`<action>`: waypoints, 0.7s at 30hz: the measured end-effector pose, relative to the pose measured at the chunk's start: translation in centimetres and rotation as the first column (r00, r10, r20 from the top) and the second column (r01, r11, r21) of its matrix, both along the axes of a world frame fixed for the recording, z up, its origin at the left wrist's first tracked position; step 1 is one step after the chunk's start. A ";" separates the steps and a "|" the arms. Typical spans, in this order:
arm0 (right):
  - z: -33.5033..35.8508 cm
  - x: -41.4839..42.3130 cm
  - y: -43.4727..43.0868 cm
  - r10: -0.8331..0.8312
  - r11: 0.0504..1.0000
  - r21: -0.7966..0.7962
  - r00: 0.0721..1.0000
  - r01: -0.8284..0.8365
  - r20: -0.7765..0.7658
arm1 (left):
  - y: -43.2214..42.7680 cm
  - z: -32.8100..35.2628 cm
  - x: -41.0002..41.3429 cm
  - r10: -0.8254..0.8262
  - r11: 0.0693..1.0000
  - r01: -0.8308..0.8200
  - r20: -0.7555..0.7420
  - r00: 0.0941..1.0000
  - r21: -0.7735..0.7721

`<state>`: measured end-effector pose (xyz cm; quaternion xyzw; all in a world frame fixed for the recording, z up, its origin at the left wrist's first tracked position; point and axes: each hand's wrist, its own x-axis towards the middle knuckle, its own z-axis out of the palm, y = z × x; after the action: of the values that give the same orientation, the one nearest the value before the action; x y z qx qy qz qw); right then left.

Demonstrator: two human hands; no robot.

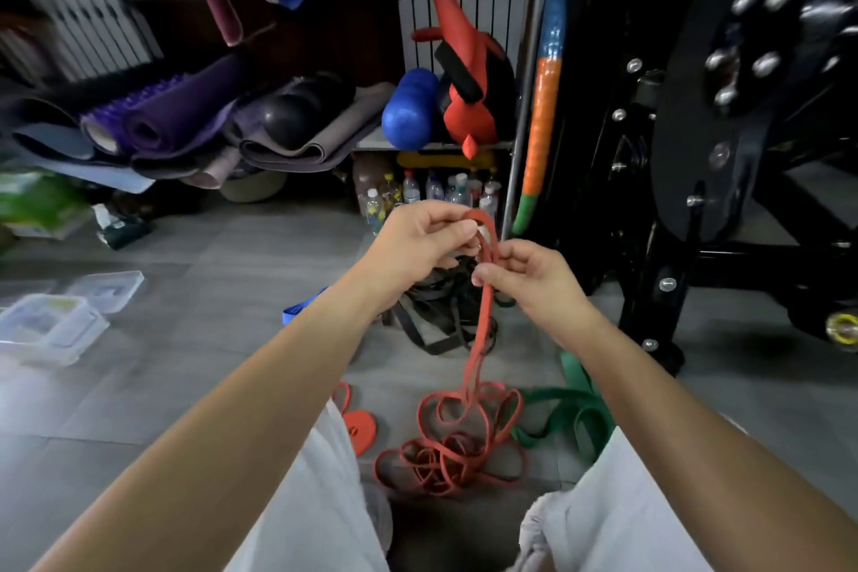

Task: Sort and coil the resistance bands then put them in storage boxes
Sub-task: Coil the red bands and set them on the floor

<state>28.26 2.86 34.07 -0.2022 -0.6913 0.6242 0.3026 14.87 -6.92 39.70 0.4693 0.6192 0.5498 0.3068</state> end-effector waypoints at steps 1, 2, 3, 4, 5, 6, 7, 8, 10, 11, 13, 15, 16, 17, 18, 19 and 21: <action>0.2 -0.1 -0.2 0.006 1.000 0.018 1.000 -0.006 -0.015 | -0.5 0.1 0.1 0.021 0.999 -0.023 0.043 0.999 0.044; 0.4 -0.1 -0.5 0.012 0.999 0.038 1.000 -0.012 -0.021 | -1.1 0.2 0.2 0.037 0.996 -0.044 0.095 0.995 0.078; 0.6 -0.2 -0.7 0.013 0.998 0.058 1.000 -0.011 -0.023 | -1.6 0.1 0.2 0.056 0.993 -0.070 0.145 0.988 0.096; 0.9 -0.4 -0.9 0.002 0.997 0.078 1.000 0.001 -0.027 | -2.2 0.0 0.1 0.087 0.990 -0.105 0.179 0.980 0.093; 1.1 -0.5 -1.0 -0.024 0.995 0.092 0.999 0.027 -0.036 | -2.6 -0.1 0.0 0.127 0.988 -0.141 0.180 0.975 0.066; 1.4 -0.5 -1.1 -0.057 0.994 0.095 0.997 0.062 -0.047 | -3.1 -0.3 -0.3 0.170 0.985 -0.173 0.134 0.976 0.012; 1.5 -0.4 -1.2 -0.085 0.991 0.097 0.995 0.090 -0.055 | -3.4 -0.5 -0.5 0.199 0.979 -0.196 0.052 0.979 -0.061; 1.7 -0.3 -1.3 -0.097 0.988 0.117 0.994 0.103 -0.055 | -3.7 -0.7 -0.7 0.204 0.968 -0.209 -0.047 0.978 -0.139; 1.6 -0.1 -1.4 -0.083 0.973 0.214 0.997 0.081 -0.001 | -4.2 -1.1 -0.9 0.167 0.943 -0.232 -0.263 0.950 -0.240; 1.6 0.0 -1.6 -0.075 0.957 0.285 0.995 0.053 0.067 | -4.3 -1.2 -0.9 0.135 0.938 -0.247 -0.401 0.906 -0.242; 1.2 0.0 -1.7 -0.097 0.898 0.441 0.967 -0.017 0.234 | -4.6 -1.4 -0.9 0.049 0.946 -0.267 -0.728 0.684 -0.186; 0.9 0.1 -1.9 -0.126 0.801 0.588 0.930 -0.109 0.344 | -4.6 -1.4 -0.6 -0.057 0.962 -0.217 -0.896 0.441 -0.168; 0.9 0.1 -2.2 -0.121 0.752 0.641 0.922 -0.157 0.367 | -4.5 -1.4 -0.3 -0.117 0.959 -0.198 -0.917 0.382 -0.205; 1.0 0.0 -2.5 -0.109 0.709 0.679 0.921 -0.192 0.375 | -4.3 -1.6 0.0 -0.174 0.947 -0.194 -0.916 0.361 -0.256; 1.1 0.0 -2.8 -0.097 0.681 0.702 0.923 -0.211 0.372 | -4.1 -1.8 0.3 -0.216 0.934 -0.196 -0.909 0.357 -0.299; 1.2 0.0 -2.9 -0.092 0.672 0.709 0.926 -0.213 0.365 | -4.0 -2.1 0.5 -0.237 0.925 -0.200 -0.901 0.363 -0.324; 1.3 0.0 -3.1 -0.095 0.711 0.677 0.929 -0.188 0.357 | -3.9 -2.7 0.3 -0.215 0.924 -0.199 -0.872 0.440 -0.328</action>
<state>28.30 -0.28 35.32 -0.1674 -0.9246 0.2734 0.2060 15.21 -10.83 37.00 0.6214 0.7788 0.0832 0.0200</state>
